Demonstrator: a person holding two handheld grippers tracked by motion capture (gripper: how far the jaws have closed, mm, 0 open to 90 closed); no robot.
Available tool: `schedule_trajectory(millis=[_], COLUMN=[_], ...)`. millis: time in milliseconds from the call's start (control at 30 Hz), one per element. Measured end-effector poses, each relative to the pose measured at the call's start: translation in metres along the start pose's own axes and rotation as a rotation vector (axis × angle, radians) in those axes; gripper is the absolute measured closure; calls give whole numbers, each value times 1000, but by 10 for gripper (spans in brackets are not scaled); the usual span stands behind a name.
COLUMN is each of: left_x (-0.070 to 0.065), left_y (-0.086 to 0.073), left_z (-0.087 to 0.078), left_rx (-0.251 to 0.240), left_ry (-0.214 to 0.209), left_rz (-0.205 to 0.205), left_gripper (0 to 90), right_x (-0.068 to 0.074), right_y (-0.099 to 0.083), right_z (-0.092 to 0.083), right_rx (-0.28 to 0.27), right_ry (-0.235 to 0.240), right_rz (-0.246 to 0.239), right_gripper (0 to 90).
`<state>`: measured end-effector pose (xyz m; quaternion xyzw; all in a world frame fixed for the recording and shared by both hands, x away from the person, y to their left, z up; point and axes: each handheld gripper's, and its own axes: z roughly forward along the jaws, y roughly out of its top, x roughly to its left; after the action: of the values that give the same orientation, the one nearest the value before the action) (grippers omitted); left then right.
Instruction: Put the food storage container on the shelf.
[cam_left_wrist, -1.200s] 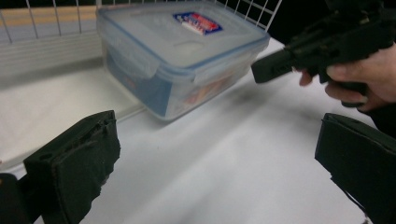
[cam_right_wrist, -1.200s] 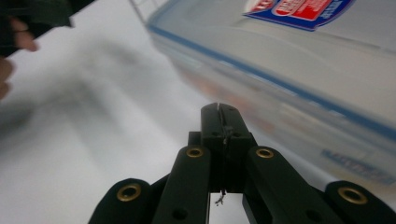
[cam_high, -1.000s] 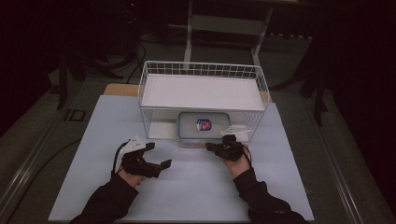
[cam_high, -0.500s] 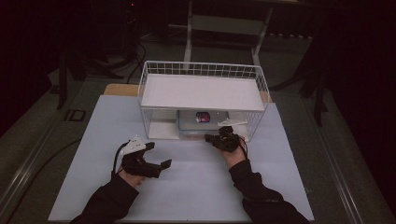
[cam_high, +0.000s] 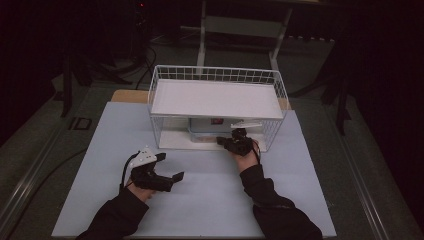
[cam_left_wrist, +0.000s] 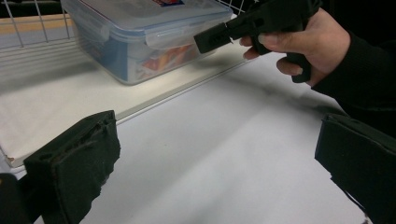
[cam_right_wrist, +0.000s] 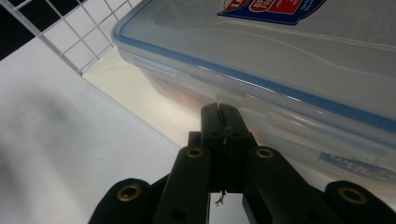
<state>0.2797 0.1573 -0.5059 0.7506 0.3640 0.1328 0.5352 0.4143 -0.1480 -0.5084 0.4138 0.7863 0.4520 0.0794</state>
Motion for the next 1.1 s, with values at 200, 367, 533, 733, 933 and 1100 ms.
schedule_trajectory(millis=[200,367,533,733,933,1100], left_x=[0,0,-2,-3,-5,-6], left_y=[0,1,1,2,2,1], left_z=[-2,-2,-3,-4,-5,-8], left_rx=[-8,-9,3,-1,-1,-9], left_ry=[10,6,0,-4,-13,-15], left_rz=[0,0,13,17,20,24], left_gripper=[0,0,0,0,0,0], right_x=[0,7,17,26,27,29], right_y=[1,-3,-12,-19,-29,-39], right_z=[2,-4,-19,-37,-50,-62], right_rx=[9,-6,-12,-22,-16,-35], right_ry=[10,38,74,133,229,210], right_rz=[19,-14,-28,-52,-29,-62], right_gripper=[899,851,626,367,253,191])
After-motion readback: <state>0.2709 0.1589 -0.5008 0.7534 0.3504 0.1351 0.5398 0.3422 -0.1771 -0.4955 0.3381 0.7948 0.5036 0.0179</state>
